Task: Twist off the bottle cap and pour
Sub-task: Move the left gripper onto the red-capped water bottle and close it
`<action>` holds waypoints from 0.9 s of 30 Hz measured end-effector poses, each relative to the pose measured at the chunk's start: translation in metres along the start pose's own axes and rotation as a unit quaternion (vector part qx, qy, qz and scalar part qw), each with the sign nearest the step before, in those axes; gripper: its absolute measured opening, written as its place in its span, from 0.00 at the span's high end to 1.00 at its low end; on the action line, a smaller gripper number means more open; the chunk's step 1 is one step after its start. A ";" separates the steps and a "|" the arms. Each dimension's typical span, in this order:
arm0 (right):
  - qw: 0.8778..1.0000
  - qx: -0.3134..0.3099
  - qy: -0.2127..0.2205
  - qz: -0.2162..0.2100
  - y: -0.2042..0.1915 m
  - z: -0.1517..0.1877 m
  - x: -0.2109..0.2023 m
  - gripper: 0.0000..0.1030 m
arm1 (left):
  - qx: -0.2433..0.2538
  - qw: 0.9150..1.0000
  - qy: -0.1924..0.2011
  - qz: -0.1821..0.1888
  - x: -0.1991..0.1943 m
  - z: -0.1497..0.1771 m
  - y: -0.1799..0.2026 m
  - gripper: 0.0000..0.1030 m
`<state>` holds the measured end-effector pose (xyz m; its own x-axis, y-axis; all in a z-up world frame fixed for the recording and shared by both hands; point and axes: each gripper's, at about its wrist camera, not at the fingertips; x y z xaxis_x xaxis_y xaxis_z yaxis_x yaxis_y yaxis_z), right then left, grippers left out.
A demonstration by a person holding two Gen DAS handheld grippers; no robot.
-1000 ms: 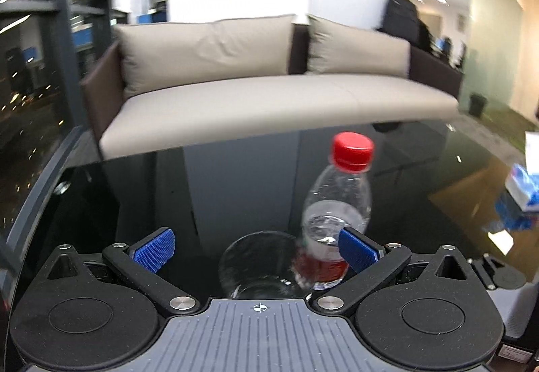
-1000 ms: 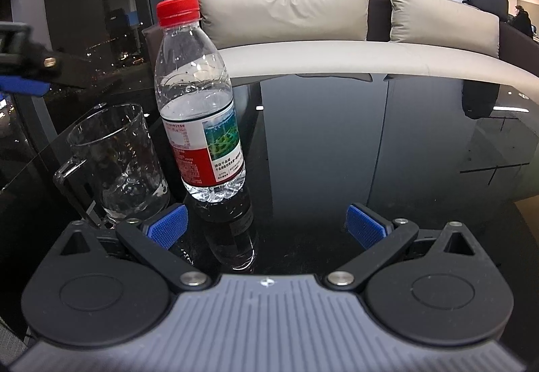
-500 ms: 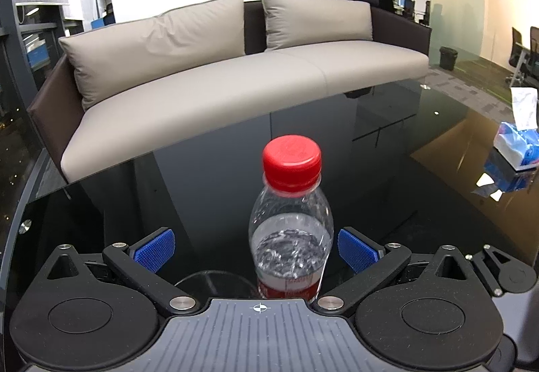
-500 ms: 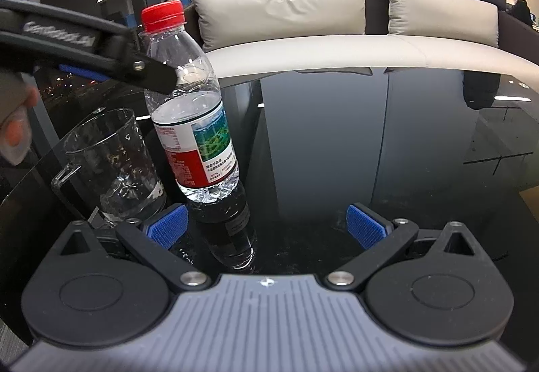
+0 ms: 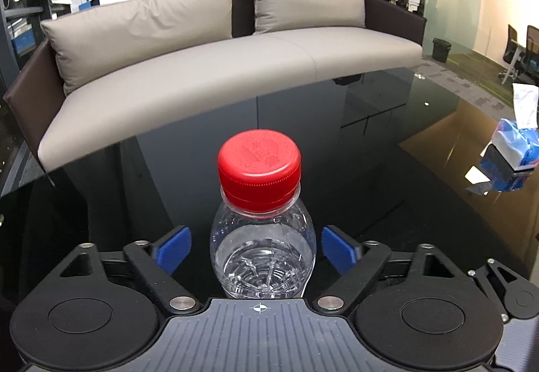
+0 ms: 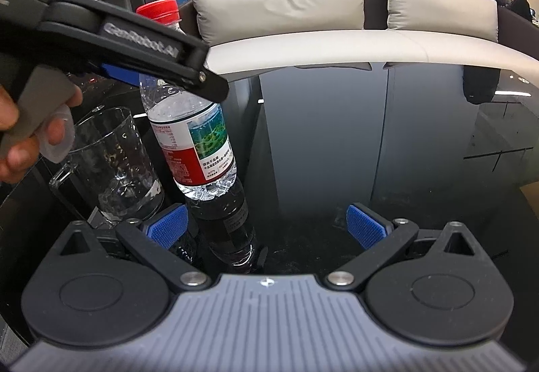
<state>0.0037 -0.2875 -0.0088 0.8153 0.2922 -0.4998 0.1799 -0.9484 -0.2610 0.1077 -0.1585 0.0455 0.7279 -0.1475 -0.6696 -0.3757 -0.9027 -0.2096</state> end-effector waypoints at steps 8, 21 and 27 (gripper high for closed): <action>1.000 0.004 0.000 0.000 0.002 0.000 -0.001 0.00 | -0.001 1.000 -0.016 0.004 0.009 0.002 0.000 0.35; 1.000 0.009 -0.002 0.001 0.004 -0.001 0.002 0.00 | -0.029 0.999 -0.019 0.018 0.020 0.006 -0.010 0.43; 1.000 0.010 -0.001 0.004 0.005 0.000 0.002 0.00 | -0.046 0.999 -0.007 0.017 0.012 0.006 -0.015 0.44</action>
<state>0.0064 -0.2914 -0.0113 0.8158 0.2851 -0.5031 0.1624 -0.9480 -0.2737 0.1183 -0.1443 0.0359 0.7082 -0.1733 -0.6845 -0.3447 -0.9309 -0.1210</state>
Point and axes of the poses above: each gripper's, at about its wrist camera, not at the fingertips, and x roughly the way its jaws point, y to its right, z to its underside, and after that the axes turned 12 degrees about -z, right-handed
